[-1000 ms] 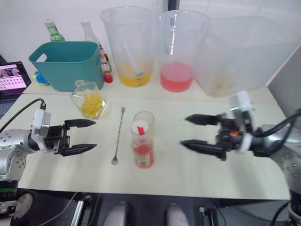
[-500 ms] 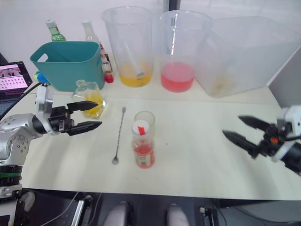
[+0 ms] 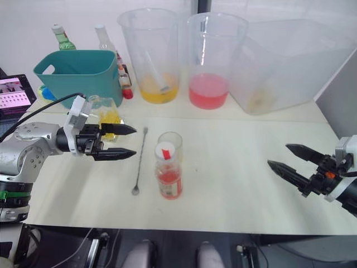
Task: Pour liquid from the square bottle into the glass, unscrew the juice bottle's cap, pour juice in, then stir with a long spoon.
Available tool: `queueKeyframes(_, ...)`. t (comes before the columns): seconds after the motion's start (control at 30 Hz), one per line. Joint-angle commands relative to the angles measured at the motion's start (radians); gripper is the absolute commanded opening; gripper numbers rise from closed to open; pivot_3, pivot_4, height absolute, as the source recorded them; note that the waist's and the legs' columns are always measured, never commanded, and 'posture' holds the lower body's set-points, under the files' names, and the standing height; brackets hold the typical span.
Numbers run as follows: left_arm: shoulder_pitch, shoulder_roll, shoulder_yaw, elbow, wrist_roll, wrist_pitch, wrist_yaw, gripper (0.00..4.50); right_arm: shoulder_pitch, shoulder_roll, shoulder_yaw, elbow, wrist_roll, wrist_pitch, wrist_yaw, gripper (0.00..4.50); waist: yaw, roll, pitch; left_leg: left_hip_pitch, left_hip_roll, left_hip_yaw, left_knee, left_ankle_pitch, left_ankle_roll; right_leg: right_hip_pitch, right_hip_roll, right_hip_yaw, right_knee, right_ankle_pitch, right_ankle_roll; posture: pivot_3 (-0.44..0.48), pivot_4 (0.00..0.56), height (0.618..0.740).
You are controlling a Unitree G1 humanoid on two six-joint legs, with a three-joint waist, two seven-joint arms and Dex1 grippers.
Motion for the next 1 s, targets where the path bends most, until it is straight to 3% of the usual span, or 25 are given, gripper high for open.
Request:
queueKeyframes(0.03,-0.002,-0.003,-0.019,-0.058,-0.016,-0.018,-0.058,4.50,0.005,-0.007,-0.005,-0.067,0.033,-0.008,-0.003,4.44,0.000,0.000,0.000,0.000,0.000,0.000,0.000,0.000,0.000,0.000,0.000,0.000,0.000,0.000,0.000,0.000,0.150,0.726)
queueKeyframes(0.33,-0.040,-0.129,-0.059,-0.131,-0.025,-0.003,-0.001,4.50,0.035,0.002,0.009,-0.146,0.047,-0.005,-0.037,4.44,0.003,0.000,0.000,-0.001,0.000,0.000,0.002,0.000,0.000,0.000,0.000,0.000,0.000,0.000,0.000,0.000,0.150,0.726)
queueKeyframes(1.0,-0.057,-0.243,-0.165,-0.171,0.021,-0.021,0.054,4.50,0.051,0.007,-0.014,-0.196,0.043,-0.036,-0.096,4.44,0.003,0.000,0.000,-0.001,-0.001,-0.001,0.002,0.000,0.000,0.001,0.000,0.000,0.000,0.000,0.001,0.000,0.150,0.726)
